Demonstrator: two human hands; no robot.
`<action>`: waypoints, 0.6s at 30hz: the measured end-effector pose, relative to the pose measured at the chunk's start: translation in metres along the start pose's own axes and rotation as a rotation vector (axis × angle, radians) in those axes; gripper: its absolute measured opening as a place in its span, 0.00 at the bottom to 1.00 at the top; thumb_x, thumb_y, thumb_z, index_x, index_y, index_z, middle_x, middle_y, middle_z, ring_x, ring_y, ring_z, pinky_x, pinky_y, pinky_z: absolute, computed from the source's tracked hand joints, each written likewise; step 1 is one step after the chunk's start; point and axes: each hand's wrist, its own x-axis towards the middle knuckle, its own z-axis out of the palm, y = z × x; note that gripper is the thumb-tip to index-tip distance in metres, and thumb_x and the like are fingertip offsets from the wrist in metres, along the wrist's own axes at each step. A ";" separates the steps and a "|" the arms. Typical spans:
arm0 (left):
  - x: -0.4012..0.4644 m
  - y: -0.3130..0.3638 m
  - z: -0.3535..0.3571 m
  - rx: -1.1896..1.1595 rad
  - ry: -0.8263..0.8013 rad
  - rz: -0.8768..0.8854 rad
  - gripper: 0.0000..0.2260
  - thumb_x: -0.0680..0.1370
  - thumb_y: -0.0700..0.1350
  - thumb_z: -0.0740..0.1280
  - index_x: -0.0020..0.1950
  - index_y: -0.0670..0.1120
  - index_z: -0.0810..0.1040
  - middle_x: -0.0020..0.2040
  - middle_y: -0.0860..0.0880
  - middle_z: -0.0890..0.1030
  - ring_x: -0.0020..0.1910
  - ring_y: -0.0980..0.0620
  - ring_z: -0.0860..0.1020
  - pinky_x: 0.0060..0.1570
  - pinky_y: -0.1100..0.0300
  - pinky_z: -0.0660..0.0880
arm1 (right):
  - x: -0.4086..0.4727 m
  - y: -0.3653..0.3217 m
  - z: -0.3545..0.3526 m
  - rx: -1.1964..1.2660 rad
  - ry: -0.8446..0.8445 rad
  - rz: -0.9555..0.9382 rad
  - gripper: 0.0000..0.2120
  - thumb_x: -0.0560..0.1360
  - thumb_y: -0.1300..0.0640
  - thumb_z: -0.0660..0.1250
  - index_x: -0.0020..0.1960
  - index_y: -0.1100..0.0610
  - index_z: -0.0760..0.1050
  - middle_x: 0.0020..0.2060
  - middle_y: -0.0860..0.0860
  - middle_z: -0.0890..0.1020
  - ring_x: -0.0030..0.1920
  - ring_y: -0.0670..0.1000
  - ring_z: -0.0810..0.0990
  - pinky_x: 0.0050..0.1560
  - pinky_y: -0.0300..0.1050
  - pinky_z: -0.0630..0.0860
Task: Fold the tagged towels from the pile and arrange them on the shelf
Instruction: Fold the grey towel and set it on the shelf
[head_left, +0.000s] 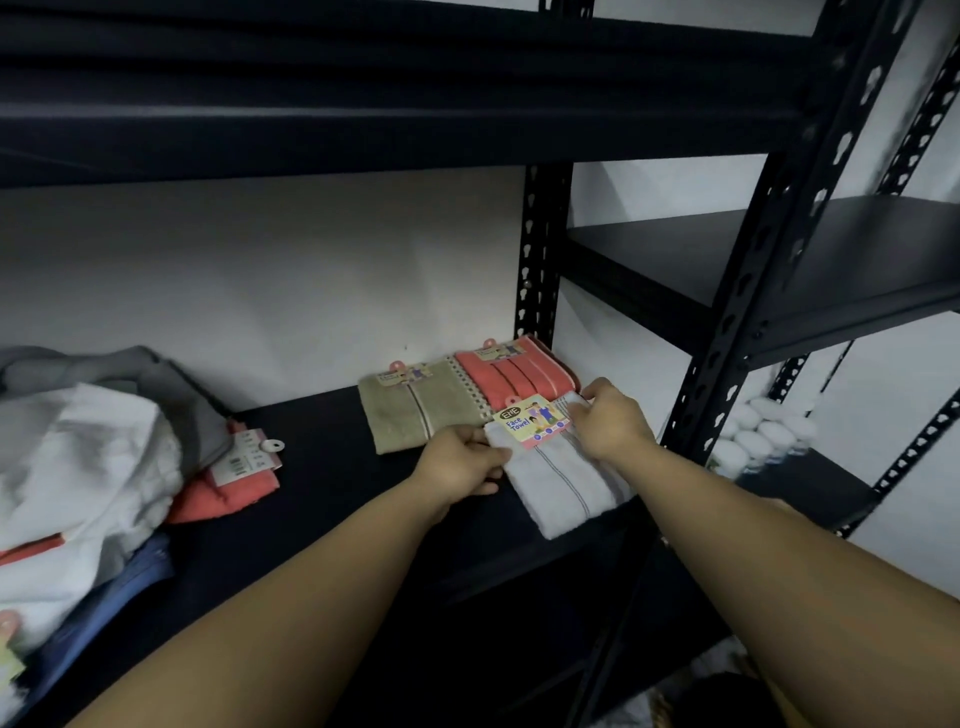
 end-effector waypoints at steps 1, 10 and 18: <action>0.002 0.000 0.002 0.071 0.015 0.031 0.13 0.78 0.43 0.75 0.61 0.42 0.80 0.47 0.47 0.85 0.42 0.52 0.83 0.39 0.59 0.83 | 0.001 0.004 0.002 -0.043 0.017 -0.004 0.13 0.85 0.50 0.59 0.64 0.57 0.70 0.52 0.56 0.80 0.48 0.56 0.78 0.47 0.51 0.78; -0.016 -0.036 0.004 0.825 0.118 0.562 0.33 0.73 0.71 0.66 0.73 0.56 0.73 0.63 0.56 0.74 0.65 0.56 0.71 0.66 0.54 0.70 | -0.011 0.005 0.019 -0.345 0.062 -0.109 0.40 0.74 0.22 0.55 0.68 0.54 0.68 0.59 0.55 0.75 0.62 0.59 0.75 0.57 0.57 0.77; -0.017 -0.036 0.011 0.964 0.076 0.615 0.38 0.74 0.75 0.60 0.78 0.55 0.69 0.79 0.51 0.63 0.77 0.51 0.60 0.76 0.48 0.62 | -0.006 0.012 0.011 -0.389 0.061 -0.123 0.42 0.73 0.21 0.55 0.69 0.56 0.70 0.60 0.56 0.74 0.63 0.58 0.74 0.57 0.56 0.77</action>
